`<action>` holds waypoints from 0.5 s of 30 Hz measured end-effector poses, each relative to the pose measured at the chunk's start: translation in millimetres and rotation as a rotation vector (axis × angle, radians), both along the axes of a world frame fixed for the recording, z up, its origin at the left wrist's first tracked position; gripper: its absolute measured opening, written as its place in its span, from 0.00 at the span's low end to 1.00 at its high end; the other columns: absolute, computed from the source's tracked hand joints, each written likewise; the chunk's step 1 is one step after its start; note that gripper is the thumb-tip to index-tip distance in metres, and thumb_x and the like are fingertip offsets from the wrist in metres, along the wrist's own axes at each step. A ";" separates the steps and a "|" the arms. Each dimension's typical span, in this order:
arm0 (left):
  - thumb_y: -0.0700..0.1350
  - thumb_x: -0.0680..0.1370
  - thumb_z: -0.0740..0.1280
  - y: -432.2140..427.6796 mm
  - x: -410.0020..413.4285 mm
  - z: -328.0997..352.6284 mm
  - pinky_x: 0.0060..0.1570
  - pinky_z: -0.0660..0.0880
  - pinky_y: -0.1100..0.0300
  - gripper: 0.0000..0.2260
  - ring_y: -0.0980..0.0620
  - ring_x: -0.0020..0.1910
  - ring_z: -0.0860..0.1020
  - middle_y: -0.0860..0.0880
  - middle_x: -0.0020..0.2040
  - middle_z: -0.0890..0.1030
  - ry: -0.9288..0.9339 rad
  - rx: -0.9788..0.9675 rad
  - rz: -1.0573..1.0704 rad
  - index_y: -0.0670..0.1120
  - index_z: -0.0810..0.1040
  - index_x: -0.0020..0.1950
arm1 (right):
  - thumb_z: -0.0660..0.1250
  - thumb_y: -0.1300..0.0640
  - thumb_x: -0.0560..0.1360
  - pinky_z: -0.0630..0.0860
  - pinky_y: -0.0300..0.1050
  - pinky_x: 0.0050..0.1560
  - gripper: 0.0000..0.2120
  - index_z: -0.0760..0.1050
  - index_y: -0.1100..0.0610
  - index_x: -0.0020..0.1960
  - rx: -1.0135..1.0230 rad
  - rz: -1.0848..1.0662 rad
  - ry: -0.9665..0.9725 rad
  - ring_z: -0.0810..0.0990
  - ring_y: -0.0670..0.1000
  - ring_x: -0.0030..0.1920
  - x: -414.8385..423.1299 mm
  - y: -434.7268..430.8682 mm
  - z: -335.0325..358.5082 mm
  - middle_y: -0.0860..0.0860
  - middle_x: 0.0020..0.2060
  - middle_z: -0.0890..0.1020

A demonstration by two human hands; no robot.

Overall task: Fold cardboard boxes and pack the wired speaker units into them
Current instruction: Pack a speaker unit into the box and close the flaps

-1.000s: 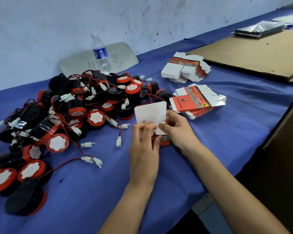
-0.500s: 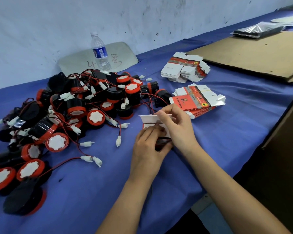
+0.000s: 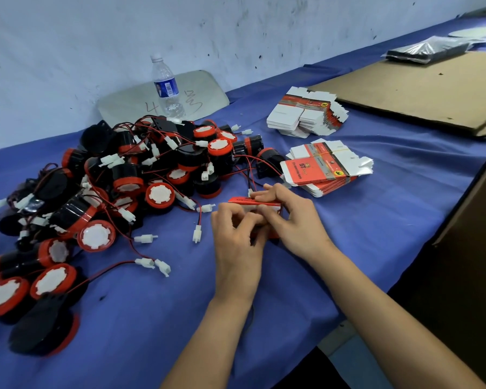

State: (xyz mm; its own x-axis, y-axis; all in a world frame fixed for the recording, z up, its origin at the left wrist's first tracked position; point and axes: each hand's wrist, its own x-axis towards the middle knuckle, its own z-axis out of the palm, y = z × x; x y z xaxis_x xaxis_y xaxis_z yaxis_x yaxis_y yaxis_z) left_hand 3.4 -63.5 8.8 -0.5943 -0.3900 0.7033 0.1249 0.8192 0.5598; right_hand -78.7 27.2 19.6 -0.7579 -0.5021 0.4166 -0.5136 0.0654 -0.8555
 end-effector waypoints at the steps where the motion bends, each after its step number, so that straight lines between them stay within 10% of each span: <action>1: 0.33 0.68 0.75 0.2 0.6 -0.4 0.45 0.70 0.65 0.14 0.51 0.47 0.69 0.53 0.48 0.67 0.003 0.043 0.016 0.45 0.74 0.45 | 0.67 0.68 0.75 0.66 0.25 0.56 0.03 0.77 0.64 0.49 0.006 0.020 -0.009 0.72 0.25 0.54 -0.2 1.1 -1.4 0.50 0.54 0.82; 7: 0.39 0.69 0.76 -7.1 -0.3 -1.1 0.59 0.63 0.68 0.23 0.57 0.60 0.65 0.52 0.60 0.68 -0.068 0.214 0.099 0.47 0.74 0.62 | 0.69 0.68 0.74 0.67 0.28 0.60 0.06 0.78 0.61 0.49 -0.006 0.045 -0.057 0.75 0.37 0.59 1.9 3.7 -2.7 0.53 0.57 0.82; 15: 0.31 0.78 0.64 -21.9 2.6 3.2 0.50 0.69 0.72 0.12 0.62 0.53 0.77 0.50 0.53 0.80 -0.024 0.528 -0.047 0.45 0.83 0.52 | 0.70 0.67 0.74 0.69 0.42 0.65 0.12 0.82 0.56 0.54 0.058 0.081 0.020 0.72 0.45 0.67 0.0 5.6 -2.2 0.48 0.58 0.82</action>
